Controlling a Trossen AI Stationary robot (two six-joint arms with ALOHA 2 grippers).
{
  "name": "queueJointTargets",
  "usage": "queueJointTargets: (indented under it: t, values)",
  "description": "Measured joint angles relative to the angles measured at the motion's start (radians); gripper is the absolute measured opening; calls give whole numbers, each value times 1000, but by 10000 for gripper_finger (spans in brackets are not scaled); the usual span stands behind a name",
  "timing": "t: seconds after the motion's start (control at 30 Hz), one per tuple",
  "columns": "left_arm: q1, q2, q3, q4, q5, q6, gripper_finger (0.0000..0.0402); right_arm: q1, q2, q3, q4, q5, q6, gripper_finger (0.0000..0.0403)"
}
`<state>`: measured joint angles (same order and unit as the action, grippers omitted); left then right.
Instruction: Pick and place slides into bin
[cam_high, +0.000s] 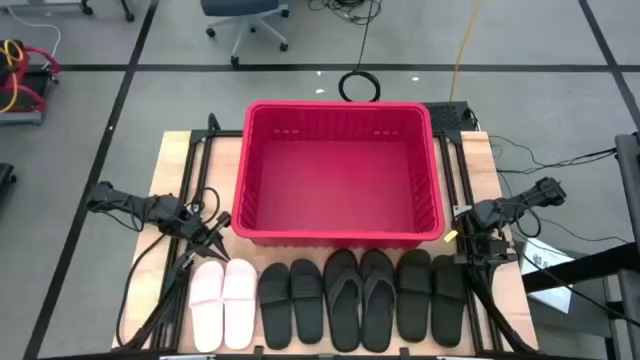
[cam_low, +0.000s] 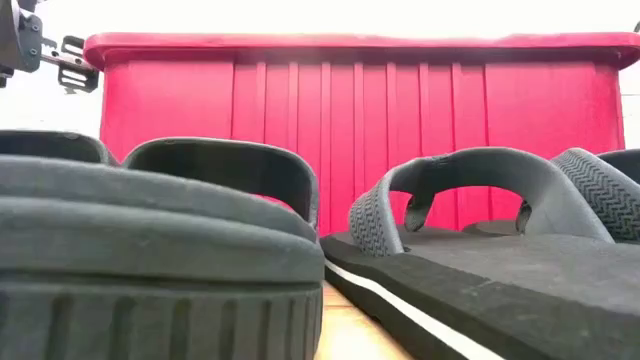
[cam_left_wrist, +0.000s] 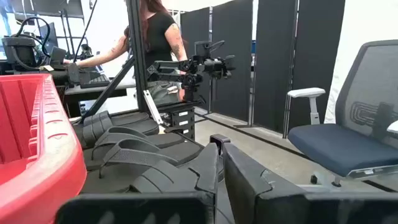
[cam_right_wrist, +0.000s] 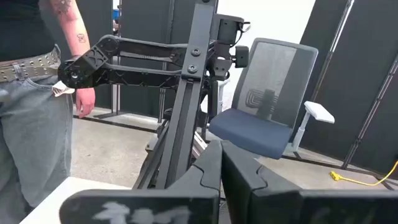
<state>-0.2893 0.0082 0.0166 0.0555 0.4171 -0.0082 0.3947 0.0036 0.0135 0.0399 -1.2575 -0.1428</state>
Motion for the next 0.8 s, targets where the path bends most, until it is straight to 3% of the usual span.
queueJointTargets:
  t: [0.4, 0.8]
  values:
    - [0, 0, 0, 0, 0, 0, 1, 0, 0, 0, 0, 0, 0, 0]
    - [0, 0, 0, 0, 0, 0, 28, 0, 0, 0, 0, 0, 0, 0]
